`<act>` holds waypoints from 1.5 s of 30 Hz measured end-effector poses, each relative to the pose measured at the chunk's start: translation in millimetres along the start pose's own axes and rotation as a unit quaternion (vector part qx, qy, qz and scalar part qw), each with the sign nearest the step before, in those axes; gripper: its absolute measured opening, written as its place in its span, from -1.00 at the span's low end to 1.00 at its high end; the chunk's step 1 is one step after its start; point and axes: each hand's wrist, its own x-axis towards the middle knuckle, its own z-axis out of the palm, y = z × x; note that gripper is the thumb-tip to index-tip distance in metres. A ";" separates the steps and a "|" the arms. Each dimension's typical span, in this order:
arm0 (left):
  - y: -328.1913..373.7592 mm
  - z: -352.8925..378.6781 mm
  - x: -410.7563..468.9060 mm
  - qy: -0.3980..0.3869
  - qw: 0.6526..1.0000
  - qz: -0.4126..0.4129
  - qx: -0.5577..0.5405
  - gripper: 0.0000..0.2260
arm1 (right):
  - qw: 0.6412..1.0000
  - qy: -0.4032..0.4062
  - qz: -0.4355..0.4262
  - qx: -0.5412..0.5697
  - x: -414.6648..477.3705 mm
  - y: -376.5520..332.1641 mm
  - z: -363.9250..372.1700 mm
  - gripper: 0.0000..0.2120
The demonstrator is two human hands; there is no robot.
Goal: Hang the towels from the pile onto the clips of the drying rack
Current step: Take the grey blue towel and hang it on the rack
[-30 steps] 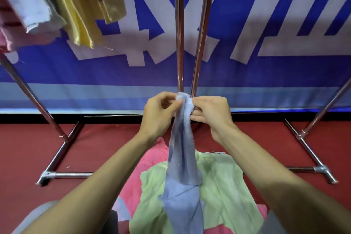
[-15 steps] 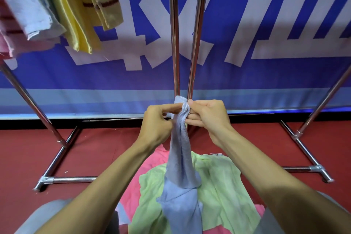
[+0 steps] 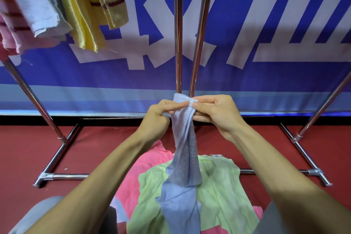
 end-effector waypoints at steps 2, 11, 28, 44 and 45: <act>-2.4 2.4 -2.1 -0.016 0.998 0.028 0.055 -0.28 | 1.000 0.002 -0.002 -0.004 -0.8 1.0 -0.1 -0.94; 0.5 -7.3 -0.2 -0.013 0.999 0.018 0.047 -0.31 | 0.998 -0.011 -0.029 -0.062 -0.7 -4.0 -4.0 -0.89; 8.0 1.1 0.9 0.023 0.995 0.047 -0.086 -0.91 | 0.971 0.015 -0.157 -0.179 0.8 -9.3 -9.6 -0.68; 199.2 -61.2 19.2 0.132 0.970 0.192 -0.073 -0.83 | 0.945 0.129 -0.296 -0.048 -34.5 -214.5 25.7 -0.82; 224.0 -68.1 19.7 0.134 0.964 0.215 -0.076 -0.82 | 0.936 0.134 -0.322 -0.042 -40.8 -236.9 28.9 -0.83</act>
